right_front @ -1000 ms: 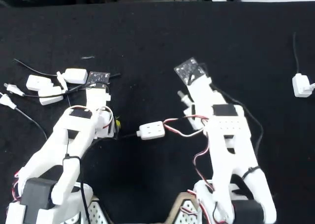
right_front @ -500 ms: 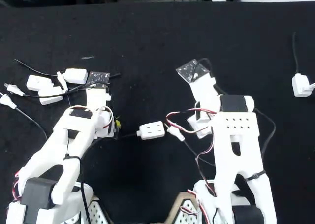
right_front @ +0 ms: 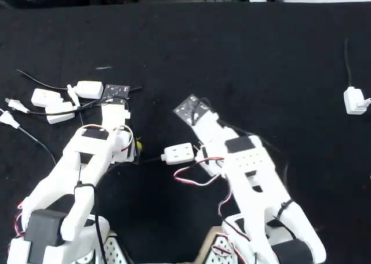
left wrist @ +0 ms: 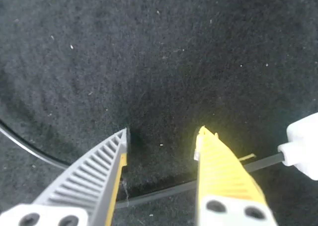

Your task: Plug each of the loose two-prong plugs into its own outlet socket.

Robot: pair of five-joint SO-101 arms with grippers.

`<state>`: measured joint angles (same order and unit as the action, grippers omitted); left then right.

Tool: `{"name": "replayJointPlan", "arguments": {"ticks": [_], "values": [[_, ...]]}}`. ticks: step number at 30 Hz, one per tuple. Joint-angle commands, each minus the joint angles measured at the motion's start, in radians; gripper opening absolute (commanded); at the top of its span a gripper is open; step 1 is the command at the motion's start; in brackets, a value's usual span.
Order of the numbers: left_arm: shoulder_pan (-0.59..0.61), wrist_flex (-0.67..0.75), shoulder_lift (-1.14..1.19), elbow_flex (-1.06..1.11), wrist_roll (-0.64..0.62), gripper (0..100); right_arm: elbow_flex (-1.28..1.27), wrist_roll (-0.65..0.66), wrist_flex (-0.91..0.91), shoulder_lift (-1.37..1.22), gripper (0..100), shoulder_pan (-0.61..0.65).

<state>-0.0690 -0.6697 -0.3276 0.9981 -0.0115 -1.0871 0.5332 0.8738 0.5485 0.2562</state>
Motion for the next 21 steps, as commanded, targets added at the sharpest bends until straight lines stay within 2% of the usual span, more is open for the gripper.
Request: {"name": "replayJointPlan", "arguments": {"ticks": [1,8,15,21], "values": [[0.008,0.005,-0.029,0.002,-0.003,22,0.001,-0.009,-0.020,0.028,21.1,0.066],[0.008,0.006,-0.029,0.002,-0.003,22,0.036,-0.009,-0.006,0.004,21.1,0.074],[0.008,0.005,-0.029,0.002,-0.003,22,0.208,-0.008,0.130,-0.222,21.1,0.074],[0.008,0.005,-0.029,0.002,-0.003,22,0.272,-0.002,0.129,-0.366,21.1,0.072]]}}
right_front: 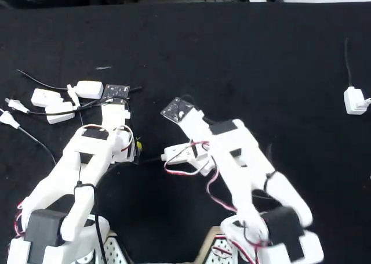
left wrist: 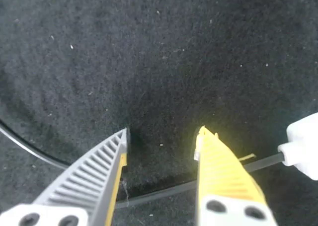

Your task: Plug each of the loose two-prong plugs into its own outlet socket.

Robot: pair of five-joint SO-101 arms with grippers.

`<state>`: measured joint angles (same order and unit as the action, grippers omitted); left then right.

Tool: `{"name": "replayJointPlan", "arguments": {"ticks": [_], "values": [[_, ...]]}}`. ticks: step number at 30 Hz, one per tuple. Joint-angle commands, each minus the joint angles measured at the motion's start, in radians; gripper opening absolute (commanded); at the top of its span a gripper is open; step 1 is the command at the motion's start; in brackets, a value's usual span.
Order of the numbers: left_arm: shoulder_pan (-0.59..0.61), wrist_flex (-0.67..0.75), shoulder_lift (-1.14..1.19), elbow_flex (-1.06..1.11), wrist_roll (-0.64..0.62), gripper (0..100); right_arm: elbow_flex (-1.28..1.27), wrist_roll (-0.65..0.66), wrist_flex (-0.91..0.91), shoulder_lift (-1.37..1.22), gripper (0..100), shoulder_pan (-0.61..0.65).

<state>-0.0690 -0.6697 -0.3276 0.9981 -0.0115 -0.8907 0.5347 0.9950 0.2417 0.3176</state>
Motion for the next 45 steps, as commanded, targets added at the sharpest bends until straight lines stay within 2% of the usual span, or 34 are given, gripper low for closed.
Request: {"name": "replayJointPlan", "arguments": {"ticks": [1,7,9,11,13,15,27,35,41,45], "values": [[0.008,0.005,-0.029,0.002,-0.003,22,0.077,-0.003,-0.003,-0.073,21.1,0.009],[0.008,0.005,-0.029,0.002,-0.003,22,0.079,-0.002,-0.071,-0.122,20.4,-0.100],[0.008,0.005,-0.029,0.002,-0.003,22,0.077,0.011,-0.072,-0.125,13.8,-0.135],[0.008,0.005,-0.029,0.002,-0.003,22,0.074,0.052,-0.071,-0.125,1.0,-0.152],[0.008,0.005,-0.029,0.002,-0.003,22,0.071,0.069,-0.066,-0.127,3.5,-0.166],[0.008,0.005,-0.029,0.002,-0.003,22,0.067,0.075,-0.069,-0.122,0.8,-0.173],[0.008,0.005,-0.029,0.002,-0.003,22,0.088,0.068,-0.064,-0.122,1.5,-0.167],[0.007,0.006,-0.029,0.002,-0.003,22,0.246,0.057,0.178,-0.122,2.0,-0.144],[0.007,0.005,-0.029,0.002,-0.003,22,0.251,0.006,0.173,-0.130,19.5,-0.127],[0.007,0.005,-0.029,0.002,-0.003,22,0.251,0.005,0.173,-0.130,19.4,-0.123]]}}
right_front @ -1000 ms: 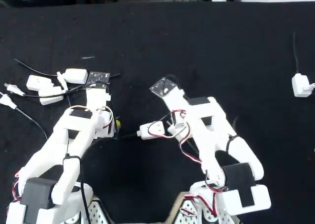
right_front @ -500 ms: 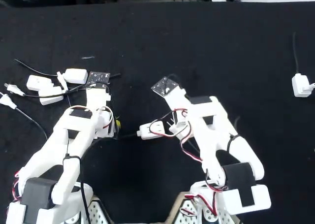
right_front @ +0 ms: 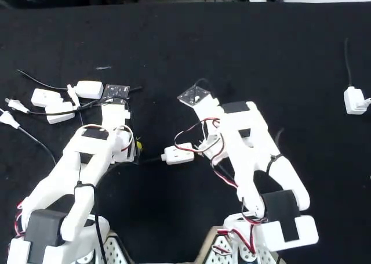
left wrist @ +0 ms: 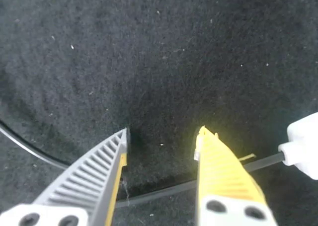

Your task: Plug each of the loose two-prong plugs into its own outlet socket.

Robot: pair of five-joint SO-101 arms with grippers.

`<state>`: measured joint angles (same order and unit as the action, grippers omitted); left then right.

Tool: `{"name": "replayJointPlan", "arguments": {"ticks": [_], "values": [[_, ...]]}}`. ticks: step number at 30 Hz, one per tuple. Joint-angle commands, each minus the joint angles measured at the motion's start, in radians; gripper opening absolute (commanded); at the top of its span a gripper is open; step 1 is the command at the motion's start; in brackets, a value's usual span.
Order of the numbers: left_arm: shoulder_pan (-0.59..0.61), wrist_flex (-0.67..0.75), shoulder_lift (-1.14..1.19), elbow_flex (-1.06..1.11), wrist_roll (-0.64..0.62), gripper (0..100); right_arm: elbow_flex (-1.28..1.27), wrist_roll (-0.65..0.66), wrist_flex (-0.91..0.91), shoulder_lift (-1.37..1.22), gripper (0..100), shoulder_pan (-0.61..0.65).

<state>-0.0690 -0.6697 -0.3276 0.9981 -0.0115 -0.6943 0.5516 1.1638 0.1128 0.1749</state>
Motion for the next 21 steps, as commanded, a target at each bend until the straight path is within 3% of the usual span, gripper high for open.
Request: {"name": "replayJointPlan", "arguments": {"ticks": [1,12,21], "values": [[0.007,0.005,-0.029,0.002,-0.003,22,0.054,-0.012,-0.002,-0.002,19.4,0.021],[0.008,0.005,-0.029,0.002,-0.003,22,-0.101,-0.074,-0.226,-0.002,19.4,0.103],[0.008,0.005,-0.029,0.002,-0.003,22,-0.124,-0.081,-0.250,-0.002,16.7,0.103]]}}
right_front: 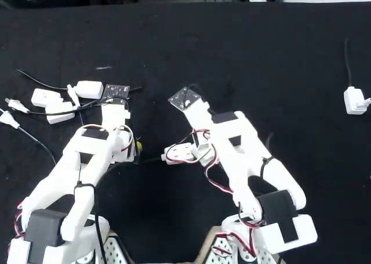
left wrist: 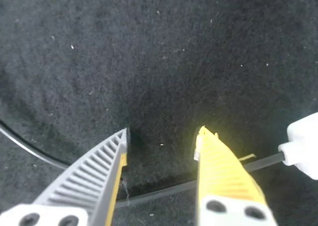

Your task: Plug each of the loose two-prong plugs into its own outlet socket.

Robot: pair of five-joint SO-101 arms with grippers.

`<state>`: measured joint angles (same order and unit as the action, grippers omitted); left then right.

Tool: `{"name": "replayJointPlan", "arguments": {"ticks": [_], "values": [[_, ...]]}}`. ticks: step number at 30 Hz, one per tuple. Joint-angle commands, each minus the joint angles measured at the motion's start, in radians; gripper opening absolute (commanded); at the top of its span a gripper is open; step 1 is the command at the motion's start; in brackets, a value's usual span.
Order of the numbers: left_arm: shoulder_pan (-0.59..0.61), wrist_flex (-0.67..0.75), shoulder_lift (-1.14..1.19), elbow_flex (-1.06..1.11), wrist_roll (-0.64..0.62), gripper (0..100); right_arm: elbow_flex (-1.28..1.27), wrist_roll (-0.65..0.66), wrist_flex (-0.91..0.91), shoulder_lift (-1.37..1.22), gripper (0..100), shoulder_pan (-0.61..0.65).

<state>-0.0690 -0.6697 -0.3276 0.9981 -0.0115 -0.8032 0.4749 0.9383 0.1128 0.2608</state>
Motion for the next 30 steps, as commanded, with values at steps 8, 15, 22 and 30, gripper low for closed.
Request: {"name": "replayJointPlan", "arguments": {"ticks": [8,15,22,30], "values": [[0.008,0.005,-0.029,0.002,-0.003,22,-0.053,-0.006,0.011,0.005,6.4,0.015],[0.008,0.005,-0.029,0.002,-0.003,22,-0.051,-0.006,0.037,0.007,7.4,0.015],[0.008,0.005,-0.029,0.002,-0.003,22,-0.053,0.051,0.075,0.007,23.3,0.014],[0.008,0.005,-0.029,0.002,-0.003,22,-0.051,0.052,0.071,0.007,14.5,-0.055]]}}
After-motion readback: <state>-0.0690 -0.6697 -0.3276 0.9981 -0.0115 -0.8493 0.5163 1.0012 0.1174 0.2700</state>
